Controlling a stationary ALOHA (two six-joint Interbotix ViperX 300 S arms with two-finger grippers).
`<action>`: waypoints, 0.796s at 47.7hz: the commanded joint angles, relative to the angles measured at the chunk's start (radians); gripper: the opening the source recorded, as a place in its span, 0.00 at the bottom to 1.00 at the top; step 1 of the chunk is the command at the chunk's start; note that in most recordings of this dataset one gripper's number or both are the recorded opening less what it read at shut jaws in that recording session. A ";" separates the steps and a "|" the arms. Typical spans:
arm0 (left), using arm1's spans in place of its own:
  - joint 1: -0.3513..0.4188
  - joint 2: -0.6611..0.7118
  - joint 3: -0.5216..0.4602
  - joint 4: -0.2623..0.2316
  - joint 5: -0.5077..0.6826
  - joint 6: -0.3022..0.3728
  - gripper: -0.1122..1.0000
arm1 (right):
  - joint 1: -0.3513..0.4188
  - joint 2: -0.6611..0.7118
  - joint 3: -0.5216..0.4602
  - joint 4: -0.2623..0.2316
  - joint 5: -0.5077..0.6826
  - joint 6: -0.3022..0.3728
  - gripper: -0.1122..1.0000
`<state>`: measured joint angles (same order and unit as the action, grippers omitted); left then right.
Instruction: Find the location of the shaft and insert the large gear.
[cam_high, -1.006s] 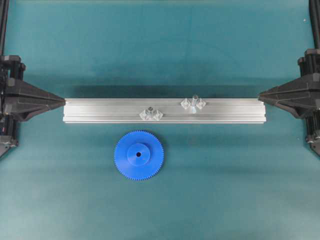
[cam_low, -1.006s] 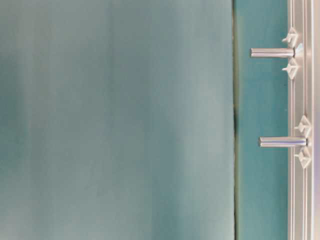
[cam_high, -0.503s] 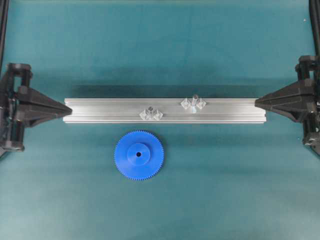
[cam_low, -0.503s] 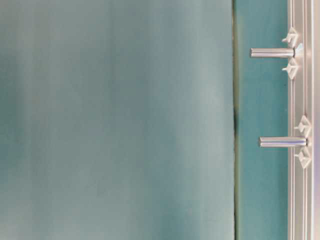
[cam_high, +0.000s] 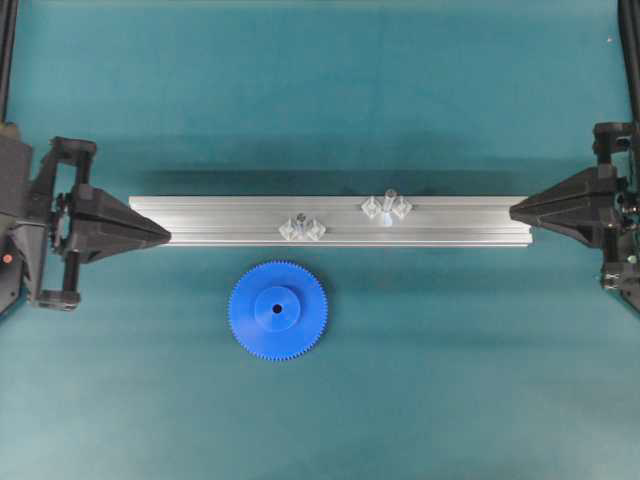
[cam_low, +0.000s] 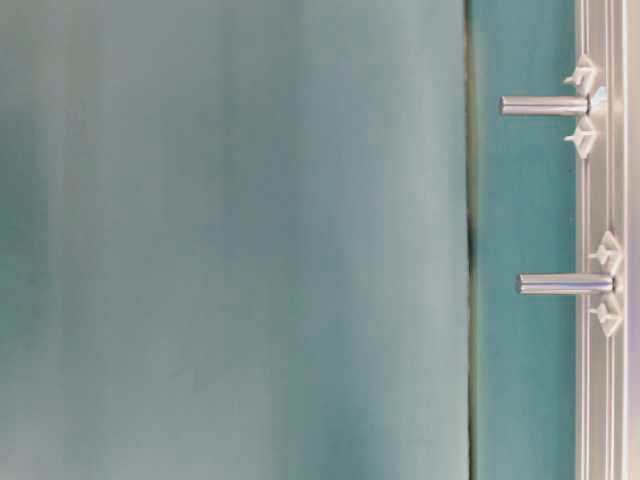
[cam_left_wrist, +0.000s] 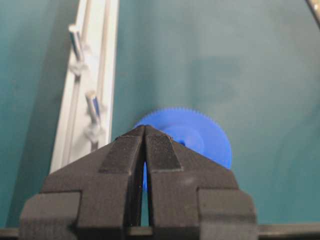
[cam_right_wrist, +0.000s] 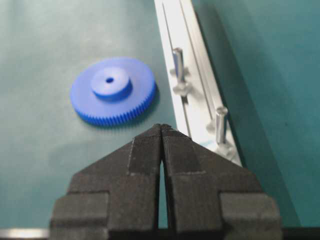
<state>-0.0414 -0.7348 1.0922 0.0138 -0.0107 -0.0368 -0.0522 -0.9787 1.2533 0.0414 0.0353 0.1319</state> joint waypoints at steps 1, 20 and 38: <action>-0.006 0.031 -0.048 0.003 0.043 -0.002 0.09 | -0.008 0.005 -0.012 0.002 0.012 0.009 0.09; -0.041 0.235 -0.158 0.002 0.109 0.000 0.09 | -0.014 0.003 -0.012 0.002 0.087 0.009 0.09; -0.063 0.448 -0.285 0.003 0.158 -0.002 0.09 | -0.026 0.005 -0.005 0.002 0.091 0.011 0.09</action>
<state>-0.0920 -0.3099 0.8590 0.0138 0.1335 -0.0383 -0.0721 -0.9802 1.2563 0.0414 0.1319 0.1319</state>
